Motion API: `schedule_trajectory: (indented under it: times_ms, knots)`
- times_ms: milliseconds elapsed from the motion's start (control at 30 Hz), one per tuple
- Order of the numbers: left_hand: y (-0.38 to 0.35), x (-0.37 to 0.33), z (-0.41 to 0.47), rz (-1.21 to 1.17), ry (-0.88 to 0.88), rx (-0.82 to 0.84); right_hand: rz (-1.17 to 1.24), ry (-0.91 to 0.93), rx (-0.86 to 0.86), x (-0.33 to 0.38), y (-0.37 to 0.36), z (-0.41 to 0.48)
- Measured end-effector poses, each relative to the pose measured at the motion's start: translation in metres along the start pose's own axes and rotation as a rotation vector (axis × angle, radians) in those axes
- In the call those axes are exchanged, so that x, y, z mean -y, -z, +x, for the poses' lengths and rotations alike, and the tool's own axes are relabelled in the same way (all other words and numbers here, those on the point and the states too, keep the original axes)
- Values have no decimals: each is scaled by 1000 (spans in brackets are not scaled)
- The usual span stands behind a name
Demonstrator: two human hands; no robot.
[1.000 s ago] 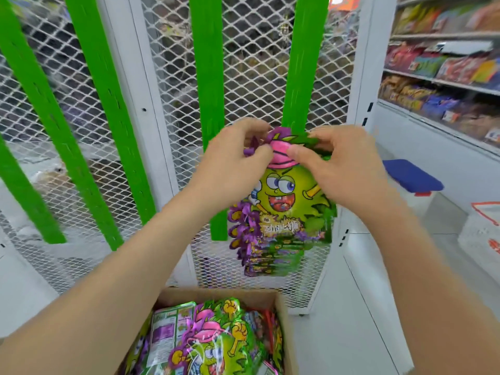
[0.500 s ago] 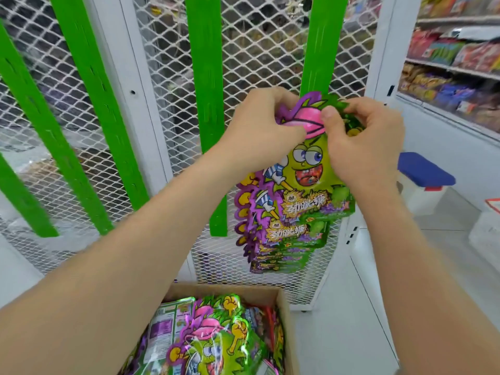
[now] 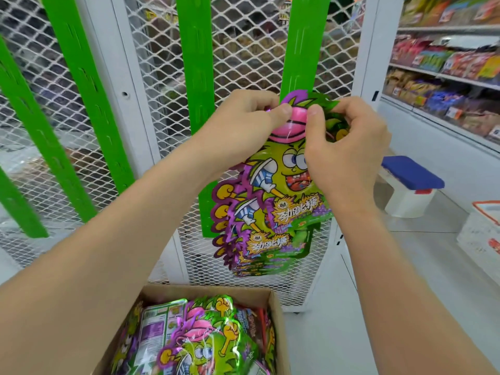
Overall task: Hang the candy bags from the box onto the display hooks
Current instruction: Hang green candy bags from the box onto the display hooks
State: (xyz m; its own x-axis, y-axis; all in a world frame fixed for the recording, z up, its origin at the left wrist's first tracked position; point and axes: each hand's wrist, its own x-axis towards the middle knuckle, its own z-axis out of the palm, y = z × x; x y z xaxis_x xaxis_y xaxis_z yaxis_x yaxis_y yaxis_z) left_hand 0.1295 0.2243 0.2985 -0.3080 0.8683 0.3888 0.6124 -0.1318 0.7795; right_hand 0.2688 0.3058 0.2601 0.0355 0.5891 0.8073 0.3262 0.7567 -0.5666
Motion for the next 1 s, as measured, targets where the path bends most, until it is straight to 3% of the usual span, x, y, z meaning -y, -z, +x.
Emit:
schedule_trajectory:
  times_ms: [333,433,600,767,800,867,933,1000]
  knots:
    - [15,11,-3,-64,55,75,-48,-102,69,19,-5,-14]
    - [15,18,-3,37,30,107,-57,-111,93,15,-6,-18]
    - [15,33,-13,392,-158,-18,-83,-69,176,2,-8,-31]
    - [8,59,-48,507,-350,-251,-74,101,-67,7,0,-53]
    - [7,65,-57,511,-383,-312,-56,173,-16,8,2,-63]
    - [4,85,-79,496,-431,-323,16,266,302,7,-1,-91]
    - [-4,115,-103,471,-364,-175,-39,244,786,6,-7,-120]
    - [-17,154,-131,507,-161,44,-220,279,1199,-1,-16,-146]
